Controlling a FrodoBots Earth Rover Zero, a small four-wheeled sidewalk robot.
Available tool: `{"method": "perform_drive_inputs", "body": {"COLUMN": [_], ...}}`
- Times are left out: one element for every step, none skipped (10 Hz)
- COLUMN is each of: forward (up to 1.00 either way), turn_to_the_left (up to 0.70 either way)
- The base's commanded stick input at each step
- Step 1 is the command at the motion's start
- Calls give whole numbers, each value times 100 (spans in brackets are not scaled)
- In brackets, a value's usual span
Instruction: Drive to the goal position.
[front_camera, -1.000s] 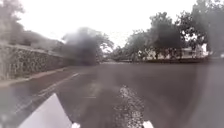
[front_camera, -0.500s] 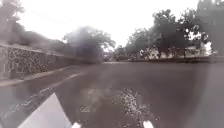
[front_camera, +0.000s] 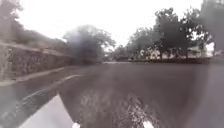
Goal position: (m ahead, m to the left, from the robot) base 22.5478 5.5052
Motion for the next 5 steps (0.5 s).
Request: {"method": "perform_drive_inputs", "body": {"forward": [100, 100, 100, 100, 100], "turn_to_the_left": [0, -5, -14, -22, -6]}}
